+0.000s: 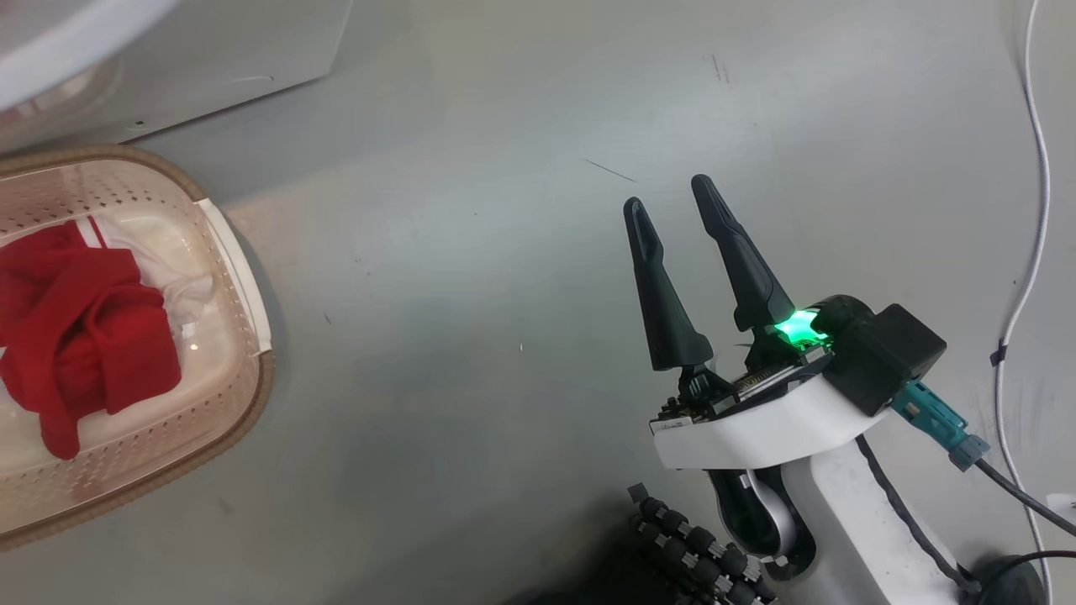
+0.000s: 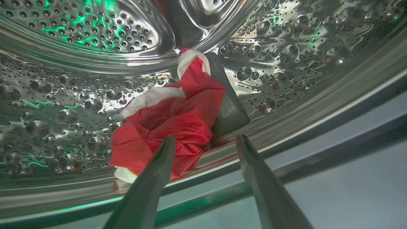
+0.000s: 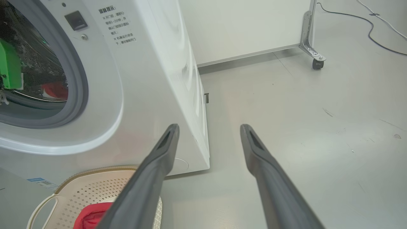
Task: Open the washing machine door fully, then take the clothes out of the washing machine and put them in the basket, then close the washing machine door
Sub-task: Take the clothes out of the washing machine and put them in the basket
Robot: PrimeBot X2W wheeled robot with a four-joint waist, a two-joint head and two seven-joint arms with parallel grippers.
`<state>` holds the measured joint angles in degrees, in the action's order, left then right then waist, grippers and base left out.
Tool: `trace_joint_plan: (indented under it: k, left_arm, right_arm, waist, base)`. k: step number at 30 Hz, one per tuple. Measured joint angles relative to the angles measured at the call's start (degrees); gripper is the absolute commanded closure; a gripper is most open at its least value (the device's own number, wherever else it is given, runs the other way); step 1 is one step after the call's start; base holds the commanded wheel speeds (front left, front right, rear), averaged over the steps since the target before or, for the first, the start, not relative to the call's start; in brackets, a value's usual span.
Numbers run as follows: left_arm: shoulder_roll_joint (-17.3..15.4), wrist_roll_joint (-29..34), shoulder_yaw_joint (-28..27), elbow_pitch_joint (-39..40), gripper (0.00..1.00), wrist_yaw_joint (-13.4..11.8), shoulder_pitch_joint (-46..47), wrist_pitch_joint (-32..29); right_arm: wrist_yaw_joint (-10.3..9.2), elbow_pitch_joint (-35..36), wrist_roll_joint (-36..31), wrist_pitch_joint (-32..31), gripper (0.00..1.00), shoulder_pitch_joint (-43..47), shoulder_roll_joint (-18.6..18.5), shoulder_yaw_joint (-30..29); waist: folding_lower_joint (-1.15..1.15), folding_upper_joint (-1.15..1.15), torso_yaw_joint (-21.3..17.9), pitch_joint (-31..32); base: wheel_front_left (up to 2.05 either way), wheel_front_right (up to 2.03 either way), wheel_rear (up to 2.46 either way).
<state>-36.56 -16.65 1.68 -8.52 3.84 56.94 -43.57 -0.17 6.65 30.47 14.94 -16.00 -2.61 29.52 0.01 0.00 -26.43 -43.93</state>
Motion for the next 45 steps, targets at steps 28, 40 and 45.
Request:
trace_joint_plan:
  k: [28, 40, 45]
  left_arm:
    - [-7.4, 4.8, 4.9, -5.7, 0.0, 1.8, 13.8, -13.9]
    - [-7.4, 5.2, 4.4, -8.9, 1.0, 1.0, 16.1, -16.9]
    - [-6.8, 5.1, 4.2, -9.6, 1.0, 0.4, 16.7, -17.6]
  right_arm:
    - [-1.05, 0.9, 4.3, 0.0, 0.0, -3.2, 0.1, 1.0]
    - [-1.0, 0.9, 4.3, 0.0, 0.0, -3.6, 0.1, 1.0]
    - [-0.99, 0.9, 4.3, 0.0, 0.0, -4.1, 0.1, 1.0]
  waist:
    - [0.0, 0.0, -3.9, -6.3]
    - [-0.01, 0.0, -4.0, -7.2]
    - [0.0, 0.0, -4.0, -7.4]
  base:
    - [0.0, 0.0, 0.0]
    - [0.0, 0.0, 0.0]
    - [0.0, 0.0, 0.0]
